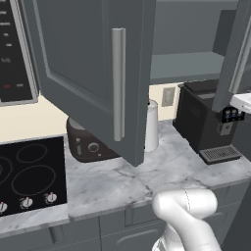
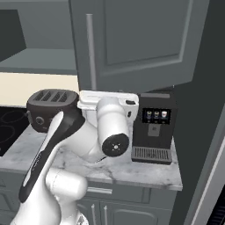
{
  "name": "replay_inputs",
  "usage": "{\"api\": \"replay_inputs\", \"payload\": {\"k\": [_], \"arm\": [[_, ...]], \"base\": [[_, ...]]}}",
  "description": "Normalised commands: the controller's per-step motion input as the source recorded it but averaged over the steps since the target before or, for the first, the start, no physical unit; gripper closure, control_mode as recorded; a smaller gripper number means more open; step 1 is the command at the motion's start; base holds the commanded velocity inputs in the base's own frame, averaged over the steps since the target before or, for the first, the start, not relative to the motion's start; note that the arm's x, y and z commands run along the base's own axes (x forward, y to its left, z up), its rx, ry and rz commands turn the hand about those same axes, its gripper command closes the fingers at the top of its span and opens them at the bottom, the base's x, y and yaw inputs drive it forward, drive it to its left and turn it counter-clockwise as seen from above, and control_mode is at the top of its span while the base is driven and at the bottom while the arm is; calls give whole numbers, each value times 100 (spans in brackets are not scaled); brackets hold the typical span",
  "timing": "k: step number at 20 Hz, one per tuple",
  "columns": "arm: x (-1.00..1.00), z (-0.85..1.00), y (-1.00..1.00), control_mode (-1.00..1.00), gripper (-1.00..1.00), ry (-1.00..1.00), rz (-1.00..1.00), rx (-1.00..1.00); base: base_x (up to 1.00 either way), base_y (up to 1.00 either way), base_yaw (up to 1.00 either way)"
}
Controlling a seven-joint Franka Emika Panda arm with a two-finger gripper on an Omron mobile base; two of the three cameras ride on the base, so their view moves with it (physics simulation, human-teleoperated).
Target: Close all open cabinet doors.
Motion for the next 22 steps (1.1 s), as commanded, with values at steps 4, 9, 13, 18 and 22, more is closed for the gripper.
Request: {"api": "replay_inputs", "payload": {"k": [4,9,13,18,22], "arm": [[86,2,25,-100,-100,0,0,0],[91,0,21,-100,-100,1,0,0],[94,0,19,-100,-100,2,0,0],[91,1,15,-100,-100,2,0,0],[79,3,7,-100,-100,4,0,0]], "base": [[0,0,0],[0,0,0],[0,0,0],[0,0,0],[0,0,0]]}}
